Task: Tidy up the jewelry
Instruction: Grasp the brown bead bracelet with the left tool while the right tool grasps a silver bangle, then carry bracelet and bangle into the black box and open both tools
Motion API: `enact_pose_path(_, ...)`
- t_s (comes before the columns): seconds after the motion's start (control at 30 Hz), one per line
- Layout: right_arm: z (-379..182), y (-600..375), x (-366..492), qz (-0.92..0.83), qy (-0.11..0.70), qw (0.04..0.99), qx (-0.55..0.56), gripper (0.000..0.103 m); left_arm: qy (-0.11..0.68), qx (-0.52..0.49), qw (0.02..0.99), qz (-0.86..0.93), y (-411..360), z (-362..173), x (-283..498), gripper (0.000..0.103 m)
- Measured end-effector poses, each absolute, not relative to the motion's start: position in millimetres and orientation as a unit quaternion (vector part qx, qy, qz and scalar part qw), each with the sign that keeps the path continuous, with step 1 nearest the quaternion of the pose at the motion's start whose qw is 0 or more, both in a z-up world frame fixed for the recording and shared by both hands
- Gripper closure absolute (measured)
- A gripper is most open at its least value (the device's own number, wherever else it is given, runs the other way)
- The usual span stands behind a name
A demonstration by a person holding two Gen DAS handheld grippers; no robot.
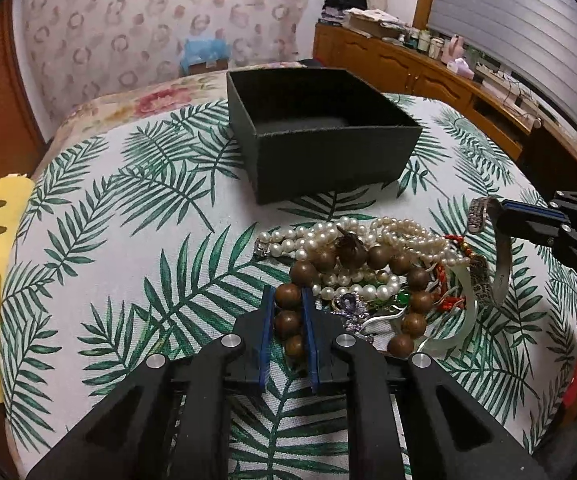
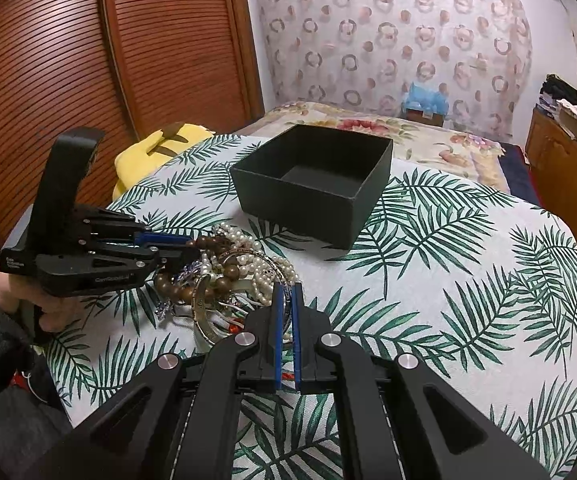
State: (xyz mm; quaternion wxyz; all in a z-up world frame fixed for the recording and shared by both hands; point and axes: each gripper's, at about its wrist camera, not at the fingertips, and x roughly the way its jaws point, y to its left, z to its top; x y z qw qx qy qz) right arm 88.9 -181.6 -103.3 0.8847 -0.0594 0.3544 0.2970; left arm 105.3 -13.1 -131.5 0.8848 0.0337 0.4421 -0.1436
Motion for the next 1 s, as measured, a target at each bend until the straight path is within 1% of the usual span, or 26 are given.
enact_pose_path(0.17,-101.9,-182.7,88.6,0.296,0.351,0.886,-0.059,0.098,0.404,0.025,0.902,-0.150,-17.6,-102.5,89.9,0.091)
enact_pose_path(0.5,-81.6,-181.5,101.0,0.294,0.333,0.893,-0.067,0.098,0.337,0.018,0.927,-0.162,-29.3,-45.7,77.1,0.091)
enact_pose_path(0.73,-68.6,-178.4,125.7,0.294,0.322,0.897,-0.077,0.098,0.303,0.009,0.939,-0.161,-25.7,-19.3,87.2,0.091)
enact_pose_path(1.0,-61.2,-168.5,166.8,0.292,0.313,0.900,-0.078,0.098,0.284,0.007,0.947,-0.151,-20.8,-3.6,116.1,0.091)
